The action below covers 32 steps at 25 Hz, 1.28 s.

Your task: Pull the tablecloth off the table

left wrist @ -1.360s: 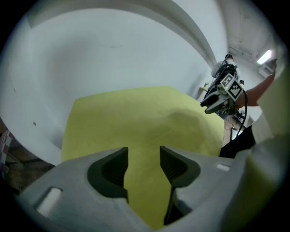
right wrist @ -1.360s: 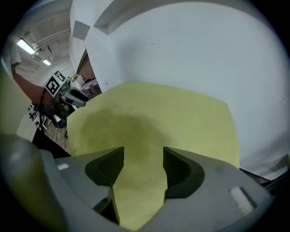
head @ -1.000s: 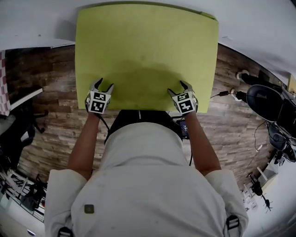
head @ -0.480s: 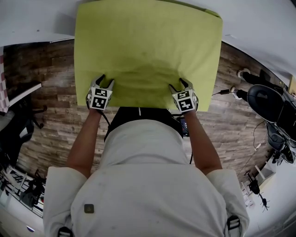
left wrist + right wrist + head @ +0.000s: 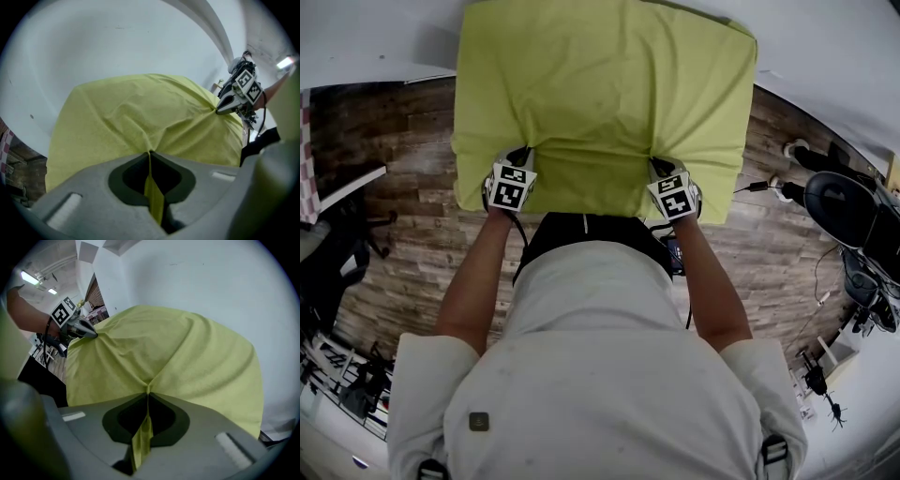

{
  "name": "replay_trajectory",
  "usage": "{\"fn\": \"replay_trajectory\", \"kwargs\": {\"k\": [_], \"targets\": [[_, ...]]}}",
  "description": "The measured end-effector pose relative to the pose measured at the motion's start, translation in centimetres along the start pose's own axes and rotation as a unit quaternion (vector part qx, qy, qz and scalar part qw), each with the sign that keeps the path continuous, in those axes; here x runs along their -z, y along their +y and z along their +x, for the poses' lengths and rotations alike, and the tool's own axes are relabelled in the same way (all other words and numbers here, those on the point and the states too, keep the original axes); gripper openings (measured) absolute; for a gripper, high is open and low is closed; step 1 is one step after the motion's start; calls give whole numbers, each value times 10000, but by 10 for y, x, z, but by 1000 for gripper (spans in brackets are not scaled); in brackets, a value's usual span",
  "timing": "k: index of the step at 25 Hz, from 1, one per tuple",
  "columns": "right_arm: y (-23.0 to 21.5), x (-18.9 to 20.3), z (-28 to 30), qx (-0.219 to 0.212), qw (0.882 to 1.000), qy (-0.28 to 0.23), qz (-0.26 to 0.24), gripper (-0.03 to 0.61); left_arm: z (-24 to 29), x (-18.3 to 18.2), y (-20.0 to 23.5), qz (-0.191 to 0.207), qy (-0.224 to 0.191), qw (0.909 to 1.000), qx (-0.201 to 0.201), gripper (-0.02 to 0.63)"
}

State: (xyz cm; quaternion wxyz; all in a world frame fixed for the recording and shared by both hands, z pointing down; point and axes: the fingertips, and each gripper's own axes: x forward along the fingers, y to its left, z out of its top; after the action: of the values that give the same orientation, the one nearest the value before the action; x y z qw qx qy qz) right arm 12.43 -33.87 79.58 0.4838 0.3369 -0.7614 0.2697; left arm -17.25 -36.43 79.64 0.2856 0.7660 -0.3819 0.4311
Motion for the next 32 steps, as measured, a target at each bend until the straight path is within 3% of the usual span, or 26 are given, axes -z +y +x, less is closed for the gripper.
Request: {"fn": "replay_trajectory", "kwargs": {"k": [6,14,26,32], "targets": [[5,1,0,-50,9996,-20,265,15,-3,1,1,-88,-39,9999,102,0],[14,-18,-34,36,9969,-525,579,14,-43,-25,-8,-461,-725,9959,292,0],[31,-57,-111,525,9849,-1518,647,15,-123,-69,-29,42,-1651,9847,555,0],[51,-98,-174,735,9678,-2332,593,15,-186,-95,-39,370,-2282,9707,654,0]]}}
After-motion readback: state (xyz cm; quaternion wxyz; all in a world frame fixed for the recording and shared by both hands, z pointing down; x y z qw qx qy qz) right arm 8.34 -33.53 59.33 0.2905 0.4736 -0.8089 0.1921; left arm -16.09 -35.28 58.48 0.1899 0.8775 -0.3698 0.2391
